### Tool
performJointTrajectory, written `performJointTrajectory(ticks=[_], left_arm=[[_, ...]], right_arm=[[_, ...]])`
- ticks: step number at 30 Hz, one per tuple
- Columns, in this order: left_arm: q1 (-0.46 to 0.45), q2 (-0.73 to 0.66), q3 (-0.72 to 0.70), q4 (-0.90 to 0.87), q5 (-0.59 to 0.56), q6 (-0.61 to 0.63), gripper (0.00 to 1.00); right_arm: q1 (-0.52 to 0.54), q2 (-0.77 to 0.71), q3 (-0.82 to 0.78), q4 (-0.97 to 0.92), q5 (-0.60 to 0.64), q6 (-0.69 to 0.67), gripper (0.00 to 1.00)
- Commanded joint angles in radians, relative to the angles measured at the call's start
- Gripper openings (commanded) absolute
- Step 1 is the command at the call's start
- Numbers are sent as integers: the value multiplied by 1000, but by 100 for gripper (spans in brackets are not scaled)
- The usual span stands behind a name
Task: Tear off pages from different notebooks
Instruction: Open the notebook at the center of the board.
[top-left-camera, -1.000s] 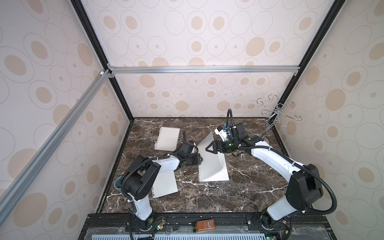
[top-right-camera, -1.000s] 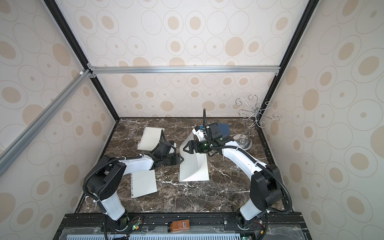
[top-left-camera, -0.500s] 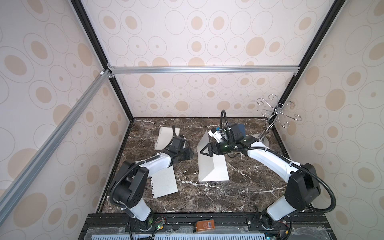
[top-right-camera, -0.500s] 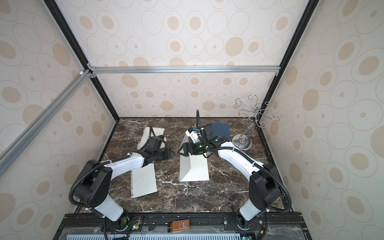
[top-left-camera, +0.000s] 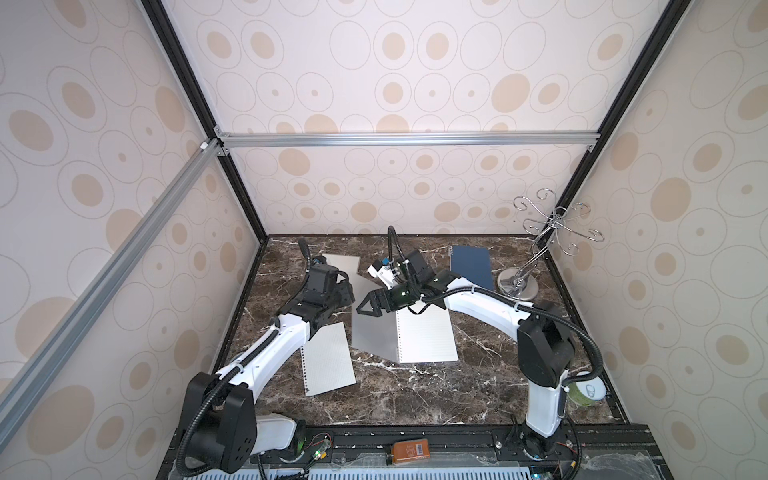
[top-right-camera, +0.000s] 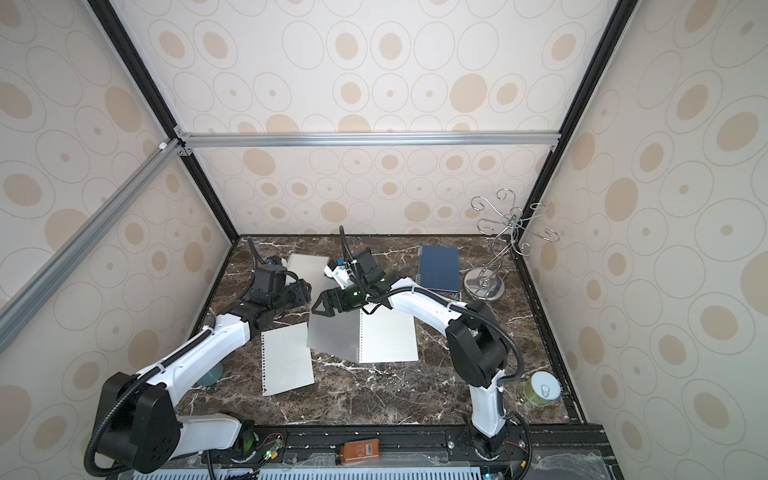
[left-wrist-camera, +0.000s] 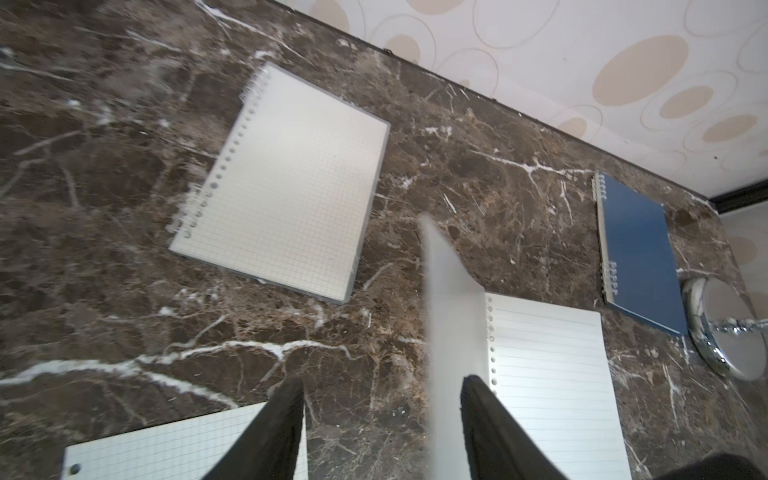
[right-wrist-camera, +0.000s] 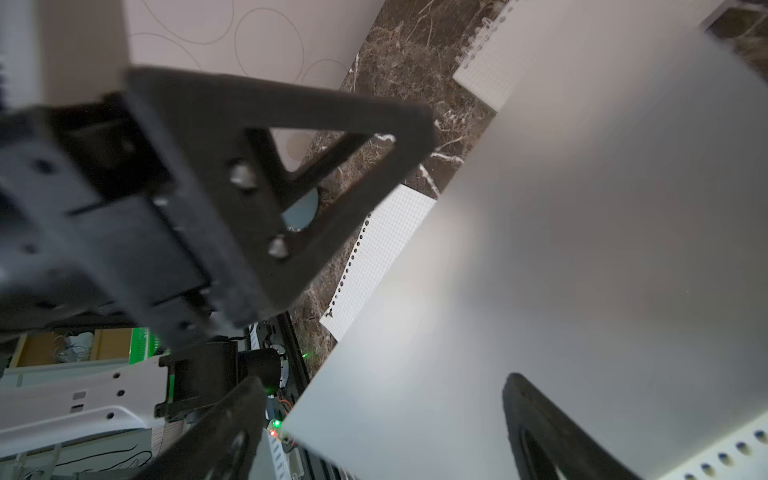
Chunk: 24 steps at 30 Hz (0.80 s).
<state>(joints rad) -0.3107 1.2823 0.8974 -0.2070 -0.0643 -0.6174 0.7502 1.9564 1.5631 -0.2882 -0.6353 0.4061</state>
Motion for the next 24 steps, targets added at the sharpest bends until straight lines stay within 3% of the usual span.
performJointTrajectory(ticks=[1,4,8,13,17,24], left_arm=[[9,-52,22,-51,-82,-5,62],[9,-58,26,-56,-82,4,62],[-6,6,19,-6,58,16,61],[-159,180,39,54,107,7,59],[-251,331,66,119,167,-27,56],[-350,485,155,122,179,-33,49]], right_arm=[[-6,24,35,14,4,7,92],[-15,-13,5,11,27,-4,92],[-98,-112,-129,29,54,24,93],[-267,-242,-372,32,96,39,93],[-366,-280,-479,-37,125,4,94],[-421,-280,-563,-57,162,-19,94]])
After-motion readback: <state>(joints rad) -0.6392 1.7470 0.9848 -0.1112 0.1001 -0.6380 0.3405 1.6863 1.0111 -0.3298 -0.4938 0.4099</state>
